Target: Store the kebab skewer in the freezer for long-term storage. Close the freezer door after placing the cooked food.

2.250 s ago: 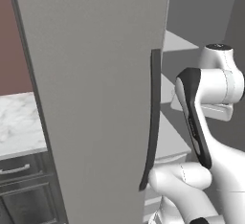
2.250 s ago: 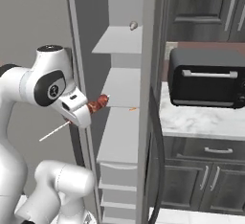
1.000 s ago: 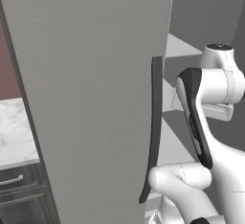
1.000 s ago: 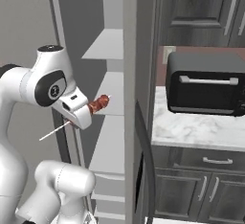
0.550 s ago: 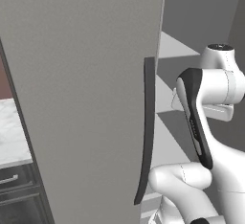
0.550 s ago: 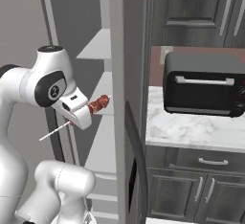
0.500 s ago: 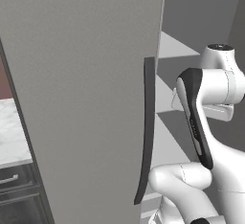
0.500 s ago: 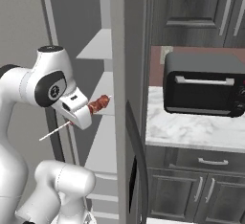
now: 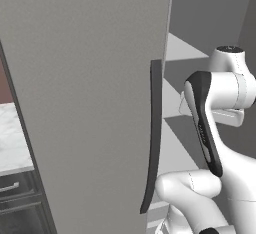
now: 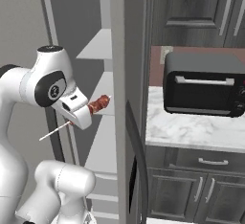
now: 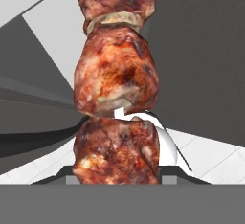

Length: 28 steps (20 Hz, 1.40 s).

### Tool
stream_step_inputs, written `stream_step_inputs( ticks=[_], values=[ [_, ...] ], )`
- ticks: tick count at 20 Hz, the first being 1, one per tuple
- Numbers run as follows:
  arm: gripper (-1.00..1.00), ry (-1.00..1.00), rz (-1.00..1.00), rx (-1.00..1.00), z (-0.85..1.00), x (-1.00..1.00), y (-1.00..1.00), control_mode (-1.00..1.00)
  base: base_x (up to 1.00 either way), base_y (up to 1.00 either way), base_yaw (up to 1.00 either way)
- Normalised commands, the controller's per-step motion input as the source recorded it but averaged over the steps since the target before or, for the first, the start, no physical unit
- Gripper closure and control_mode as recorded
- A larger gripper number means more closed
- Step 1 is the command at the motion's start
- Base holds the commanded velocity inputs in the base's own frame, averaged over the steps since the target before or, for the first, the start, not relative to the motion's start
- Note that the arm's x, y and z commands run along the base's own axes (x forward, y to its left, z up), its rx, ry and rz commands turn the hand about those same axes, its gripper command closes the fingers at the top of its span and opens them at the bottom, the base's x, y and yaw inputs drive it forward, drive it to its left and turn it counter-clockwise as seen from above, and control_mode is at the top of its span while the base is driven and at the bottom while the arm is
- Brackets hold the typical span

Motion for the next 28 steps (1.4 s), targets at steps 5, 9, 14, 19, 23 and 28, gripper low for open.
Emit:
stream_step_inputs(
  ticks=[5, 9, 14, 19, 23, 28],
  values=[
    [1.0, 0.0, 0.0, 0.0, 0.0, 0.0, 0.0, 1.0, 0.0, 0.0, 0.0],
    [1.0, 0.0, 0.0, 0.0, 0.0, 0.03, 0.0, -1.0, 0.0, 0.0, 0.0],
    [1.0, -0.03, 0.09, 0.0, -0.05, 0.27, -0.01, -1.0, 0.0, 0.0, 0.0],
    [1.0, -0.09, 0.16, 0.0, -0.02, 0.21, -0.01, -1.0, 0.0, 0.0, 0.0],
    [1.0, -0.04, 0.11, 0.0, -0.03, 0.25, -0.05, -1.0, 0.0, 0.0, 0.0],
    [1.0, -0.09, 0.1, -0.05, -0.37, 0.32, -0.08, -1.0, 0.0, 0.0, 0.0]
  ],
)
